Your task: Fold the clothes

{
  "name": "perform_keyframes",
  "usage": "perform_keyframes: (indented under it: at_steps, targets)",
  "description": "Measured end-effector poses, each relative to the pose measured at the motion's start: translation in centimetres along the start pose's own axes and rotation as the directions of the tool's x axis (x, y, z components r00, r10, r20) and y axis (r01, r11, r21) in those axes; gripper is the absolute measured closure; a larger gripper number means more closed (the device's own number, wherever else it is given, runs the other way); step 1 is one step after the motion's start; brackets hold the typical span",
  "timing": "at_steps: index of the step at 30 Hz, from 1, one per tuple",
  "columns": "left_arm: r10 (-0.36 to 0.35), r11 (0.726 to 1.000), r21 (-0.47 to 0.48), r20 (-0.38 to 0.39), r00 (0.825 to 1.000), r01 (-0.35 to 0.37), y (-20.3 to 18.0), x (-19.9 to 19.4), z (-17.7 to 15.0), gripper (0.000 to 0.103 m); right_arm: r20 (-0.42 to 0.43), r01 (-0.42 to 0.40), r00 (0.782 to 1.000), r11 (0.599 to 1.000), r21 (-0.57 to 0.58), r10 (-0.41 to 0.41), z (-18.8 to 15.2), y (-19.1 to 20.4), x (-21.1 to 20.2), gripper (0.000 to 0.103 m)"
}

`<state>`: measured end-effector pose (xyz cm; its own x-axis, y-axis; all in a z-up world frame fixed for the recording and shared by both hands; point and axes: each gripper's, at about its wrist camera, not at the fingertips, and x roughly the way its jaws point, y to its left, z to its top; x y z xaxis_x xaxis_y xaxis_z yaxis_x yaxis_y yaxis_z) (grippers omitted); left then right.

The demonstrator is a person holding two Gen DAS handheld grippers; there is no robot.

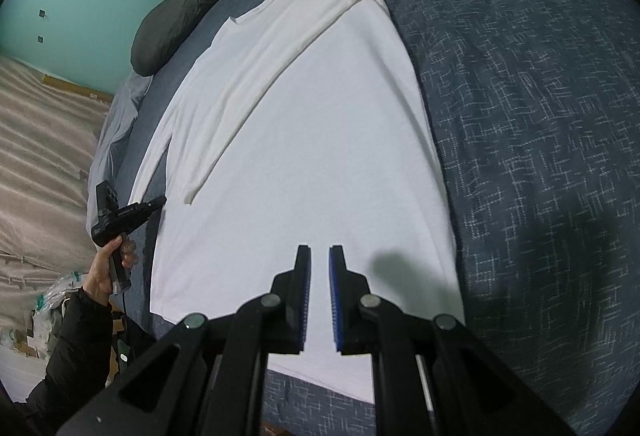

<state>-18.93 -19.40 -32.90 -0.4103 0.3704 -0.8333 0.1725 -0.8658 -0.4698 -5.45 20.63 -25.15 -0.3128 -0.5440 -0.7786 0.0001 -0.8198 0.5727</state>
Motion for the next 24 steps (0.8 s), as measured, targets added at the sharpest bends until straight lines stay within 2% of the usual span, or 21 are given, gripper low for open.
perform_keyframes:
  at_steps: [7,9,13,14,16,20,24]
  targets:
    - [0.023,1.0,-0.013,-0.01,1.0,-0.024,0.1,0.1,0.0,0.098,-0.001,-0.003,1.0,1.0,-0.004,0.003,-0.2,0.3,0.0,0.094]
    - [0.029,0.999,-0.03,-0.002,1.0,-0.029,1.1,-0.9,-0.1,0.098,0.003,-0.005,1.0,1.0,-0.002,0.005,-0.1,0.4,0.0,0.094]
    - [0.072,0.992,-0.108,0.068,0.995,-0.064,4.4,-3.9,0.3,0.093,0.01,-0.01,1.0,1.0,0.0,0.01,0.1,0.5,0.0,0.094]
    - [0.083,0.988,-0.136,0.089,0.993,-0.07,5.4,-4.7,0.4,0.087,0.01,-0.012,1.0,1.0,0.001,0.012,0.1,0.6,0.1,0.094]
    - [0.11,0.979,-0.188,0.133,0.985,-0.084,7.5,-6.4,0.5,0.08,0.007,-0.016,1.0,1.0,0.0,0.016,0.1,1.0,0.4,0.094]
    - [0.16,0.956,-0.278,0.209,0.965,-0.098,11.7,-9.6,0.2,0.079,-0.005,-0.021,1.0,1.0,-0.011,0.021,0.2,1.7,1.2,0.094]
    - [0.227,0.929,-0.347,0.265,0.937,-0.127,15.4,-12.6,-0.2,0.078,-0.016,-0.02,1.0,1.0,-0.022,0.02,0.6,2.6,2.1,0.094]
